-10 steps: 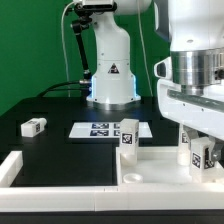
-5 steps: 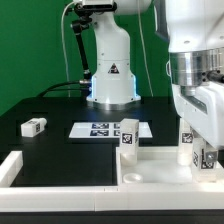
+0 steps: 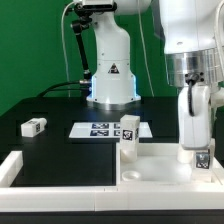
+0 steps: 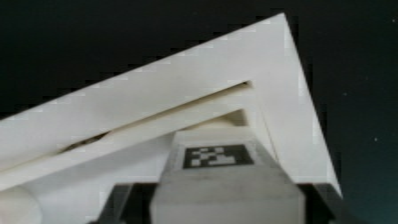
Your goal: Assemble square table
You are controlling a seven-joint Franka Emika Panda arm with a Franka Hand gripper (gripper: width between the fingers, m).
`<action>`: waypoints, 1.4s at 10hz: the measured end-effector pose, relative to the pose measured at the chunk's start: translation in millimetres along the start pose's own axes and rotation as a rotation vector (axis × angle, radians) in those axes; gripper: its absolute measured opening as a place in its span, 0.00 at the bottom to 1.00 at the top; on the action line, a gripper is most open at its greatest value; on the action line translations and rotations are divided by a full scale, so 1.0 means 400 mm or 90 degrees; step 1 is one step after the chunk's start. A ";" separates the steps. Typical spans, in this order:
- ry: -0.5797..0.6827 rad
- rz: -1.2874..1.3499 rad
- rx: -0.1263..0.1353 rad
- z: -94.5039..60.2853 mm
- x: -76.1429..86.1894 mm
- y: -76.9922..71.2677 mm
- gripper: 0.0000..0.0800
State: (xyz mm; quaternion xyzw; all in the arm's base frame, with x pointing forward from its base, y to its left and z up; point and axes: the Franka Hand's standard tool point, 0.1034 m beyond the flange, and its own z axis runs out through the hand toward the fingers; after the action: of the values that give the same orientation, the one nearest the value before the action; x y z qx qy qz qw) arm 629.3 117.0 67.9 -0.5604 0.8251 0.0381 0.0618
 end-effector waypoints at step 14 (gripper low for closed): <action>-0.006 -0.126 0.003 -0.110 0.073 0.029 0.81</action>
Offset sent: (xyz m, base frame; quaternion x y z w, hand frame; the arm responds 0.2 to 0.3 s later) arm 0.0000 0.0000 0.0000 0.0000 0.0000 0.0000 1.0000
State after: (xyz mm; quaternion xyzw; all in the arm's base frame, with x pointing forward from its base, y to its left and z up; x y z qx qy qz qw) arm 605.4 88.7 107.1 -0.6387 0.7655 0.0323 0.0707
